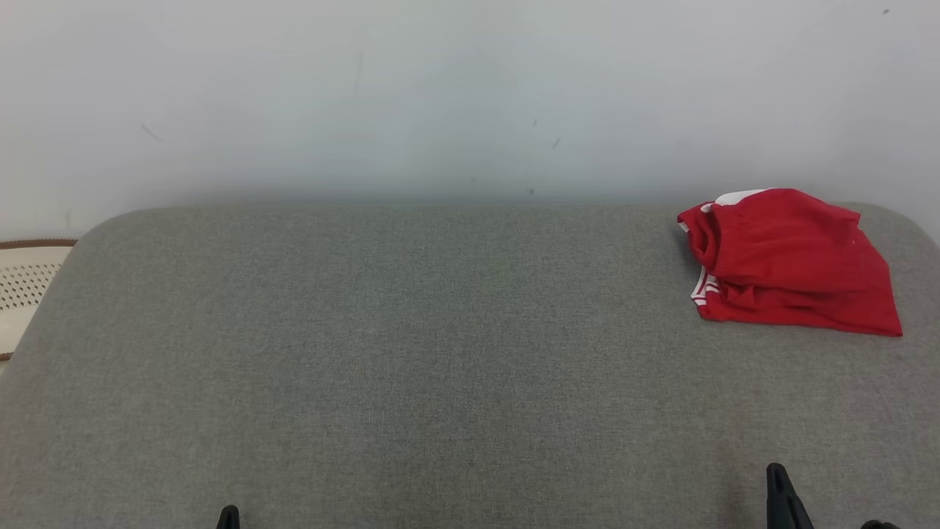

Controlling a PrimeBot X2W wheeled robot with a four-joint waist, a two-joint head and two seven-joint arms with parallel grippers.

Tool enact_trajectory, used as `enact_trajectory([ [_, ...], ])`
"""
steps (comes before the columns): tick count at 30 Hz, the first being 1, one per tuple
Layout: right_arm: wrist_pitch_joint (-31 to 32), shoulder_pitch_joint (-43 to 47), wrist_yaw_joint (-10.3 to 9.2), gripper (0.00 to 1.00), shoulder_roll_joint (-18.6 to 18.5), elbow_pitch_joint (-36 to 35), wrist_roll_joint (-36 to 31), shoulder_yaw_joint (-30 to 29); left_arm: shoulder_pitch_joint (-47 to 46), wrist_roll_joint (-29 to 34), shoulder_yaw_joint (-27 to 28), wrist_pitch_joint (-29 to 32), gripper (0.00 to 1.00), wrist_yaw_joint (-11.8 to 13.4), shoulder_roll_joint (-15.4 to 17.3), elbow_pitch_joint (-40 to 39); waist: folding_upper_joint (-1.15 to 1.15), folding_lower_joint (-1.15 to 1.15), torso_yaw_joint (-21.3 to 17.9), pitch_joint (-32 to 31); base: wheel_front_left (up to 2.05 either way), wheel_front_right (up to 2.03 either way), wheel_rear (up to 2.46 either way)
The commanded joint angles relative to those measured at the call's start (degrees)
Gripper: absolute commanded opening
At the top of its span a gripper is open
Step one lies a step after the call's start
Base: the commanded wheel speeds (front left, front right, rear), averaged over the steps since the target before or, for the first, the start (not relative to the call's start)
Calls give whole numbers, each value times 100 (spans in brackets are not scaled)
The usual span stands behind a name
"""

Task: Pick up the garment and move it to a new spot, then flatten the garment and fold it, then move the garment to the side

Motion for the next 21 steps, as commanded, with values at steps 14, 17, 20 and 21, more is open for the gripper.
enact_trajectory([
  [14,283,-279,0,0,-115,-30,1653,-115,-234,-1466,201,341,0,-256,-17,8,0,0,14,34,0,0,0],
  [17,337,-306,-1,0,-124,-23,1930,-136,-252,-1710,232,404,0,-296,-22,22,0,0,17,40,0,0,0],
  [20,391,-319,-1,0,-129,-15,2196,-158,-269,-1954,262,462,0,-336,-27,36,0,0,20,47,0,0,0],
  [21,411,-327,-1,0,-131,-12,2285,-165,-276,-2028,272,482,0,-351,-29,41,0,0,21,50,0,0,0],
])
